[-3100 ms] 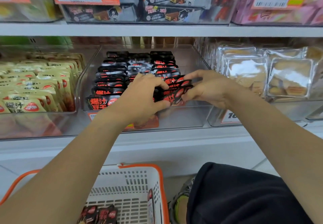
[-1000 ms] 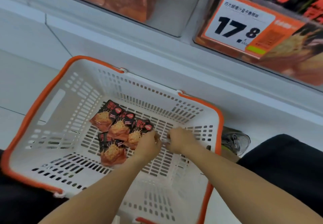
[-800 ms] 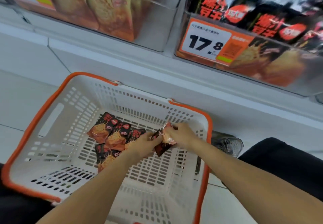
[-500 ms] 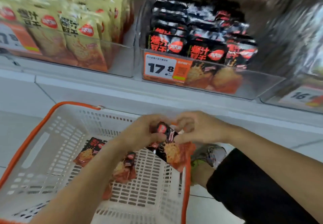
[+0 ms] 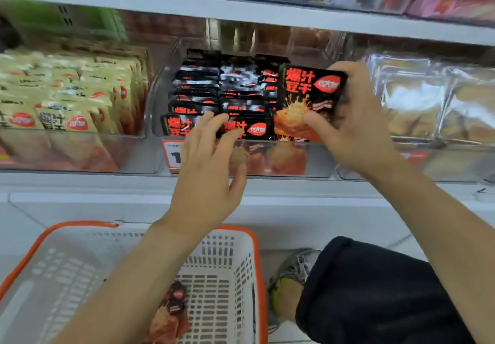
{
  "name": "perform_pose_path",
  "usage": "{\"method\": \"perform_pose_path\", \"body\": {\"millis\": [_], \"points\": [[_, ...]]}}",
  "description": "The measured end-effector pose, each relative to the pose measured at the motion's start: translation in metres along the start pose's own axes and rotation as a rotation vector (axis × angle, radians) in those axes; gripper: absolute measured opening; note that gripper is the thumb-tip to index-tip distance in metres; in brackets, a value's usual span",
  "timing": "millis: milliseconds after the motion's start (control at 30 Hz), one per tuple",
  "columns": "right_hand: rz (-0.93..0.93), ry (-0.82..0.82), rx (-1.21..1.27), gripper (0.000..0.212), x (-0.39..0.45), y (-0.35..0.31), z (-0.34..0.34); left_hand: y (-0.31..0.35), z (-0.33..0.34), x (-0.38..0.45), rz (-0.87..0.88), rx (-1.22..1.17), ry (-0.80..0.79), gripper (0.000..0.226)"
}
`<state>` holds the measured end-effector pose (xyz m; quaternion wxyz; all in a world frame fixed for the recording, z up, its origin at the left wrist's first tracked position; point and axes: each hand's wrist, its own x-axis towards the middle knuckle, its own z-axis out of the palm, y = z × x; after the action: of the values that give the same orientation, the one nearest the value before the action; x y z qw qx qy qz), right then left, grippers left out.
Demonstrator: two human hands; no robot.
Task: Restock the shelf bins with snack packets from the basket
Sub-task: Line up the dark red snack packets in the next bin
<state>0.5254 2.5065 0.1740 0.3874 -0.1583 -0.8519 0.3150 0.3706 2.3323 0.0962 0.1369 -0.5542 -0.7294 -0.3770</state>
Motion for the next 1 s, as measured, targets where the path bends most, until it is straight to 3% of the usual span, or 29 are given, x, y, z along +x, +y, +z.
{"method": "perform_pose_path", "body": {"millis": [167, 300, 400, 467, 533, 633, 733, 833, 1000], "points": [[0.175, -0.082, -0.226, 0.013, 0.005, 0.025, 0.011, -0.001, -0.002, 0.000, -0.014, -0.062, 0.005, 0.041], [0.123, 0.022, -0.523, 0.029, -0.002, 0.033, 0.014, 0.003, -0.007, -0.005, -0.006, -0.164, 0.146, 0.028], [-0.075, 0.209, -0.507, 0.028, -0.019, 0.011, 0.020, -0.008, -0.002, -0.036, -0.043, -0.217, 0.290, 0.016], [-0.225, 0.123, -0.367, 0.017, -0.044, -0.005, 0.047, -0.037, 0.015, -0.074, -0.200, -0.225, 0.167, 0.016], [-0.211, -0.182, -0.264, 0.014, -0.075, -0.009, 0.092, -0.083, 0.041, -0.123, -0.455, -0.139, -0.085, 0.017], [0.155, -0.774, -0.233, 0.020, -0.130, 0.009, 0.177, -0.151, 0.069, -0.215, -0.828, 0.040, -0.583, 0.038], [0.538, -1.098, -0.158, 0.023, -0.179, 0.043, 0.269, -0.188, 0.078, -0.306, -0.971, 0.159, -0.896, 0.064], [0.748, -1.103, -0.161, 0.047, -0.219, 0.061, 0.343, -0.191, 0.080, -0.349, -0.968, 0.125, -1.027, 0.062], [0.880, -0.966, -0.244, 0.082, -0.272, 0.085, 0.403, -0.187, 0.080, -0.351, -0.940, 0.100, -1.114, 0.049]]}}
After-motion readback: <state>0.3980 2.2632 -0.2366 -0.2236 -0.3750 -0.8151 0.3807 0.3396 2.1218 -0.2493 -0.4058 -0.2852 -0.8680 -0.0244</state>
